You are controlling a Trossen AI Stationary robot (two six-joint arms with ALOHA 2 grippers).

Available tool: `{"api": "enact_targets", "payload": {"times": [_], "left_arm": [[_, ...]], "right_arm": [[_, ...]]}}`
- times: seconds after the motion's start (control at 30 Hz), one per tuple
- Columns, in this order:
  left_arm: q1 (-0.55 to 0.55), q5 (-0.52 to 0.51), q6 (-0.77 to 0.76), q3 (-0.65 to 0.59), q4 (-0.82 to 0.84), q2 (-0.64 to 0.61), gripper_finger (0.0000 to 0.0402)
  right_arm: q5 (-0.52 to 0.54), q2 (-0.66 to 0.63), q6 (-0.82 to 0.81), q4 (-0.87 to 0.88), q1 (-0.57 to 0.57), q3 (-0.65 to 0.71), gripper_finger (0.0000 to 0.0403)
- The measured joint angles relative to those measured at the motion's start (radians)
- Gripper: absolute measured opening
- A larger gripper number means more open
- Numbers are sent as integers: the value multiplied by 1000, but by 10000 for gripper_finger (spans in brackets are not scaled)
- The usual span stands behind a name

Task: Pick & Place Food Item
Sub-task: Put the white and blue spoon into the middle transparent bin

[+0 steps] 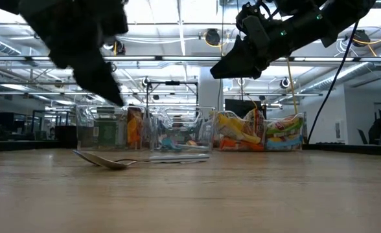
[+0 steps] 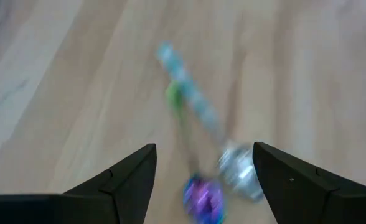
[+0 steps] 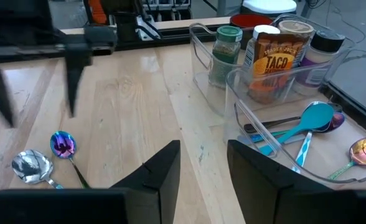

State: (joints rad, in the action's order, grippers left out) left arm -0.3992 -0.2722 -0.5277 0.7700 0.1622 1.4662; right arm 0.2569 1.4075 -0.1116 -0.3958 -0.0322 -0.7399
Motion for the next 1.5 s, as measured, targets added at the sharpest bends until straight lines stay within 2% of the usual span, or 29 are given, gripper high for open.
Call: {"api": "enact_targets", "payload": {"times": [0.13, 0.2, 0.3, 0.63, 0.9, 1.1, 1.27, 1.5], "left_arm": [[-2, -5, 51, 4, -152, 4, 269], [0, -39, 81, 18, -178, 25, 269], [6, -67, 129, 48, -173, 77, 269], [57, -39, 209, 196, -115, 307, 269], [114, 70, 188, 233, -115, 436, 269], [127, 125, 309, 238, -106, 480, 266], [126, 154, 443, 237, -98, 473, 217], [124, 183, 591, 235, -159, 468, 80]], "right_arm": [[0, 0, 1, 0, 0, 0, 128], [1, 0, 3, 1, 0, 0, 128], [1, 0, 3, 4, 0, 0, 128], [2, 0, 2, 11, 0, 0, 128], [2, 0, 11, 21, 0, 0, 128], [2, 0, 16, 19, 0, 0, 128], [3, 0, 8, 19, 0, 0, 128], [-12, 0, -42, 25, 0, 0, 128]]}}
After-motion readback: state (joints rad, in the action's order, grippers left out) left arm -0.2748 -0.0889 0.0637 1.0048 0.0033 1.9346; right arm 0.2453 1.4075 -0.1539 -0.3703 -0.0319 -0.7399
